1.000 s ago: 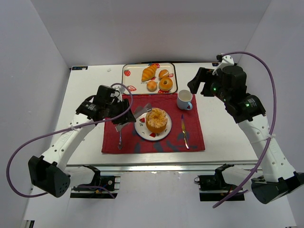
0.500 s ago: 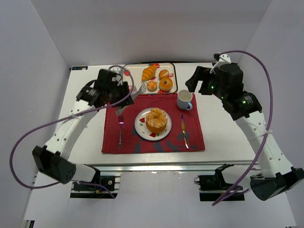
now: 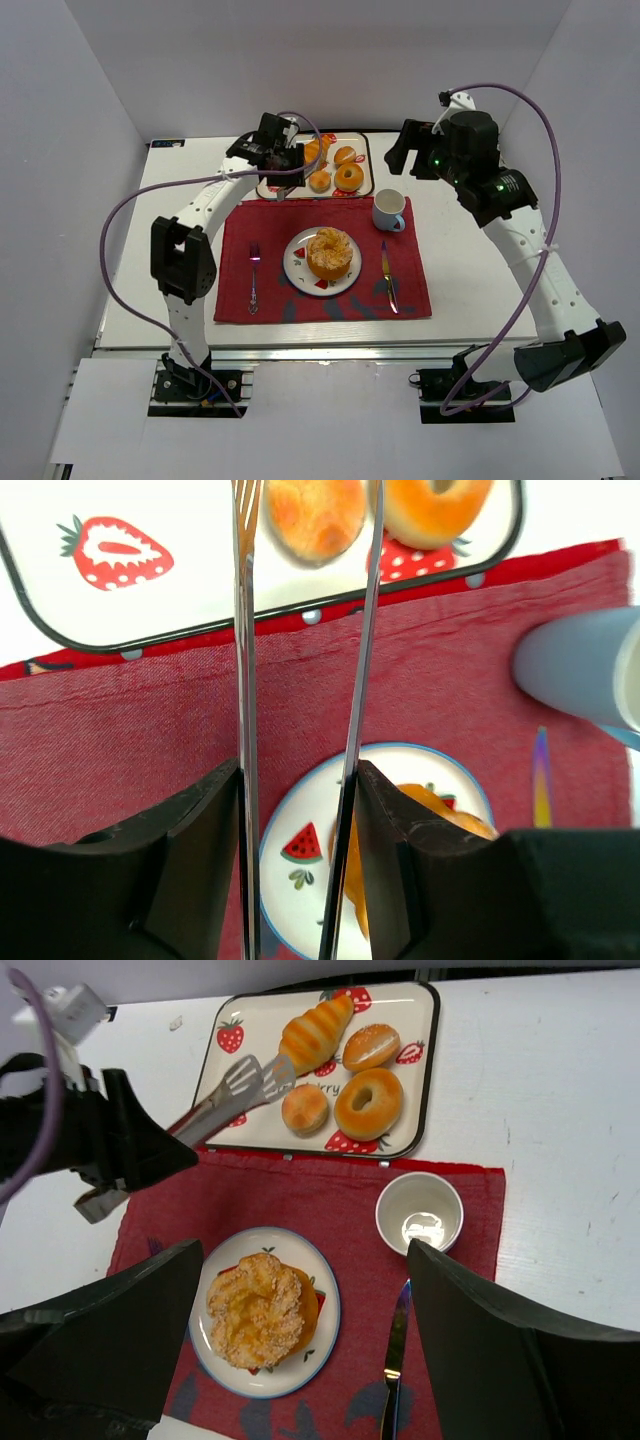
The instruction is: Place the bread
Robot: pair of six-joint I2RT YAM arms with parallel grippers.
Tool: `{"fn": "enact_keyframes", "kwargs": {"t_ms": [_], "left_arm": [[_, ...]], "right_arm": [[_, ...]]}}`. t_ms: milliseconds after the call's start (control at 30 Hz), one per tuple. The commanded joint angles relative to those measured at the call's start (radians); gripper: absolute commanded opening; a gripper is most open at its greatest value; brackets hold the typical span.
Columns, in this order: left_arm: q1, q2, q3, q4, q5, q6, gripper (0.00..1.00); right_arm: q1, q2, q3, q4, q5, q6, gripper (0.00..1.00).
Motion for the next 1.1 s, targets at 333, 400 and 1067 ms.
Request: {"fn": "enact_keyframes", "kwargs": {"t_ms": [333,400,1067], "left_arm": [[0.009,0.068,0.051,0.04,0.019,0.01,0.6],[0.009,0.077,0.048,0.04,0.021,0.007,0.62],[0.009,0.126,0.037,0.034,0.056,-0.001,0.39]], "right_arm": [[-0.008,0.061,0.079,0.017,0.014,-0.059,0.89],[-0.009,0.064,0.08,0.014,0.012,-0.061,0.89],[-0.023,0.063,0.065,0.017,0.002,-0.062,0.9]]}}
